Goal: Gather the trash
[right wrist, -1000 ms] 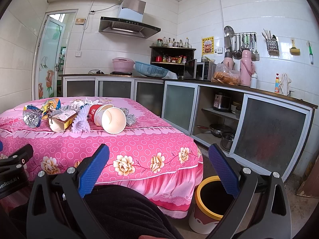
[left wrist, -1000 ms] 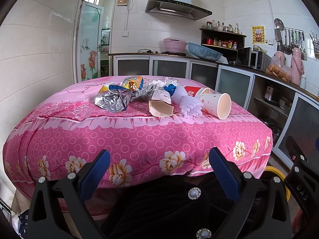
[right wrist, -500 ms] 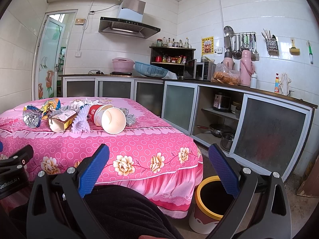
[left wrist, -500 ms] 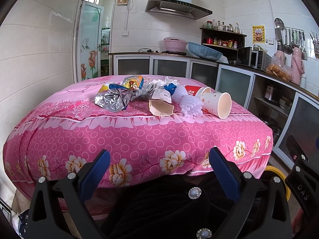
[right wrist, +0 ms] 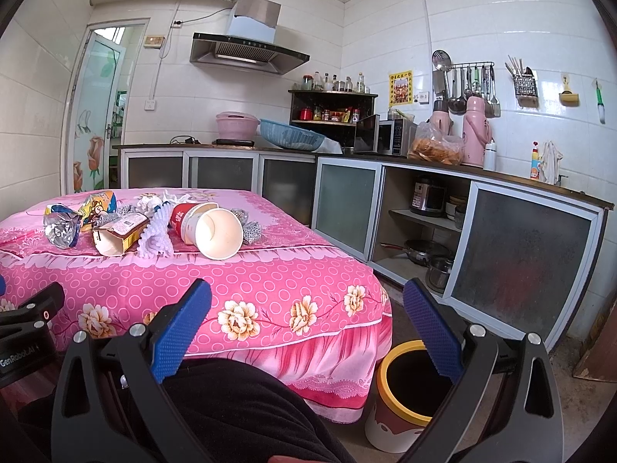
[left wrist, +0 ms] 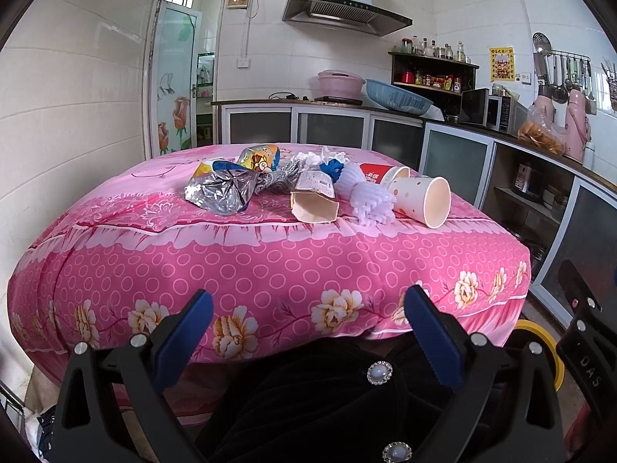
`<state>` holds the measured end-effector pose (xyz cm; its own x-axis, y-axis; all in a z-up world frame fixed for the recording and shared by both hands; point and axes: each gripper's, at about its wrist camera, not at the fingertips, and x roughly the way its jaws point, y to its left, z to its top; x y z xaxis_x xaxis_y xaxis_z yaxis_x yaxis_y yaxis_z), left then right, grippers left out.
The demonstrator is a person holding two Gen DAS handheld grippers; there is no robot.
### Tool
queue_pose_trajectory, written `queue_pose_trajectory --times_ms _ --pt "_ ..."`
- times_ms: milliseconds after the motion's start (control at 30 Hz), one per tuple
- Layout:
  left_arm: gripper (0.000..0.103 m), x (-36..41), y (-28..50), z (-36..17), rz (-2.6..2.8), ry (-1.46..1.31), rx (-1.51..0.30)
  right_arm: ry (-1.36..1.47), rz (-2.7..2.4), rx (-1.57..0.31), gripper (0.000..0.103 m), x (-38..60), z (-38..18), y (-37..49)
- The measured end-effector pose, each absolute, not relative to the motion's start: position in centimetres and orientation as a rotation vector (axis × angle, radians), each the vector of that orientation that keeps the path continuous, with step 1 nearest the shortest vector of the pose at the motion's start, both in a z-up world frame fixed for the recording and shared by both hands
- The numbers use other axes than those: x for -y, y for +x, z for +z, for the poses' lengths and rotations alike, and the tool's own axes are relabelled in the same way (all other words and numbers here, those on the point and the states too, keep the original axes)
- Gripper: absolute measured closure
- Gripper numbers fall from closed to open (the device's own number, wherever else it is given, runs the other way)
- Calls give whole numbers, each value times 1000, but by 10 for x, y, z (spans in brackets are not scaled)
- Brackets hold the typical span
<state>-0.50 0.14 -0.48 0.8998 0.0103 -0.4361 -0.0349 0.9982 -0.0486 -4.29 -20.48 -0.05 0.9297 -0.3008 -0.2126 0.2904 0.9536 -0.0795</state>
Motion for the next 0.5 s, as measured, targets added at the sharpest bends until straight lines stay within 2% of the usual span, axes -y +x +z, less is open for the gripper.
queue_pose_trajectory --times_ms 500 --pt "8 -5 1 -6 30 -56 -457 -45 -303 -225 8 205 -1 -43"
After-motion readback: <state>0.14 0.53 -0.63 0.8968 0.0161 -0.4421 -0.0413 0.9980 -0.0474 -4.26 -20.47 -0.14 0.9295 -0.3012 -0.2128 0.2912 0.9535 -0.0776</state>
